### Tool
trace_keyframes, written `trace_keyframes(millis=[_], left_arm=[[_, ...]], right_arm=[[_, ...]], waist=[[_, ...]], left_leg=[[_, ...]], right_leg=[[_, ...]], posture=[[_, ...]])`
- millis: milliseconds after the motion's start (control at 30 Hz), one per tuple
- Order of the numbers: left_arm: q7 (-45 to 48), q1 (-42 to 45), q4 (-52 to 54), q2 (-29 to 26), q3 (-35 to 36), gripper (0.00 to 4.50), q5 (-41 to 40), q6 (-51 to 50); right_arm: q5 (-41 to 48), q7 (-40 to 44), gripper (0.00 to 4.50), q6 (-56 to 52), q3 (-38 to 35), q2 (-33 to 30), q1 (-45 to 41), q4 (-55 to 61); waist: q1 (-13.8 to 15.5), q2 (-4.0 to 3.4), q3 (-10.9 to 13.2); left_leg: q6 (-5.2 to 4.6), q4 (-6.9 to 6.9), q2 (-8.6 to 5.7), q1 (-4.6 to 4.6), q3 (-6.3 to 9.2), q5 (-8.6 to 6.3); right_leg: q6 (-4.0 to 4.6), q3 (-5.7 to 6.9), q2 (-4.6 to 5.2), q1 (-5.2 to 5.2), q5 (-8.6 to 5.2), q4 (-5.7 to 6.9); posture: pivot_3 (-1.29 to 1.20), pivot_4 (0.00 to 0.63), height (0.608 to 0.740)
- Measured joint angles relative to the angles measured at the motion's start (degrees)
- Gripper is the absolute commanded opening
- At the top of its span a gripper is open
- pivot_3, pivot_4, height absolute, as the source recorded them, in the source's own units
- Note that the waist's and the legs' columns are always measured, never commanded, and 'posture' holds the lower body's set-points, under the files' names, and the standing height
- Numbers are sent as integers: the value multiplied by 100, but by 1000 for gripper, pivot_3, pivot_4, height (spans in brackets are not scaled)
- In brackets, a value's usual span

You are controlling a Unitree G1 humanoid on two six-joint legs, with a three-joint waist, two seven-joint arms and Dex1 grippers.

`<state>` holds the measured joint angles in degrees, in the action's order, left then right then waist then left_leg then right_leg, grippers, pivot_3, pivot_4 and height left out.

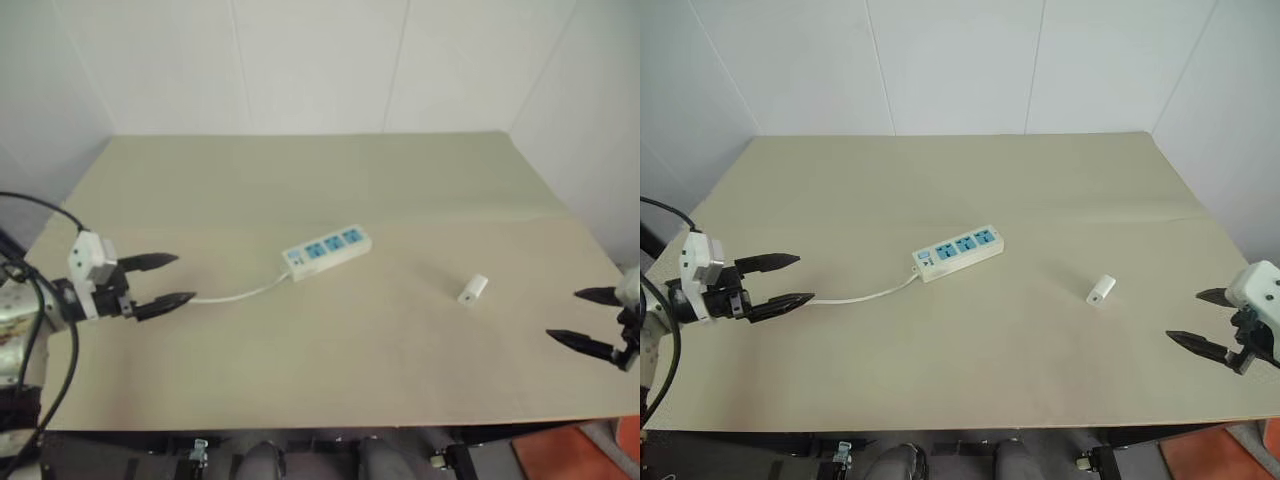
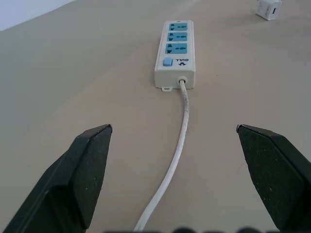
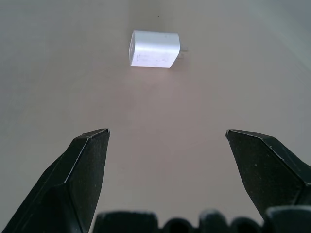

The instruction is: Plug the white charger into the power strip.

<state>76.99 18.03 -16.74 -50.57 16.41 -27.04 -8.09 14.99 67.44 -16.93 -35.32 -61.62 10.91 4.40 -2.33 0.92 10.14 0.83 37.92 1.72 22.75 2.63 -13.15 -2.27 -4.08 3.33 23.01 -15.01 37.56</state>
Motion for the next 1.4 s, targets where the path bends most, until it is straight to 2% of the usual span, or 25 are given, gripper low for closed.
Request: trace_keyframes(millis=[467,600,700,767,867,1067,1400], left_arm=[[199,466,-787,144,-275,4462,187,410],[222,628,-1047,384,-292,4462,239,678],[361,916,-1443,710,-433,4462,298,946],[445,1255,-1916,1135,-601,4462,412,1279],[328,1934,-2995,1789,-865,4462,790,1994],[-110,2990,-4690,2686,-950,4462,1211,3088],[-476,3550,-5642,3091,-976,4462,1708,3442]], right_arm=[[62,-54,4500,-44,-411,127,441,492],[67,-124,4500,-120,-464,185,559,639],[89,-228,4500,-224,-480,229,559,805],[97,-419,4500,-299,-439,303,475,1039],[226,-753,4500,-582,-329,485,302,1705],[671,-1408,4500,-1285,-41,836,-7,2962],[970,-2154,4500,-1988,249,1134,-62,3844]], waist=[[-5,2,-1],[2,3,-2],[15,4,-3],[48,6,-4],[97,20,-6],[120,32,-7],[149,36,-7]], left_leg=[[0,0,-1,1,-1,0],[0,0,-2,-1,-1,0],[0,0,-3,-7,0,0],[0,1,-6,-19,2,0],[0,1,-8,-29,10,0],[0,0,-11,-21,17,0],[-1,0,-13,-17,21,0]], right_leg=[[0,-1,1,-1,0,-2],[0,-1,1,-3,0,1],[0,0,1,-13,0,-1],[-1,1,2,-28,0,-3],[-2,6,0,-45,-1,-9],[-6,11,3,-54,3,-35],[-7,14,4,-54,2,-39]], posture=[[0,150,740],[0,150,740],[0,150,740],[0,150,740],[0,150,740],[0,150,740],[0,150,740]])
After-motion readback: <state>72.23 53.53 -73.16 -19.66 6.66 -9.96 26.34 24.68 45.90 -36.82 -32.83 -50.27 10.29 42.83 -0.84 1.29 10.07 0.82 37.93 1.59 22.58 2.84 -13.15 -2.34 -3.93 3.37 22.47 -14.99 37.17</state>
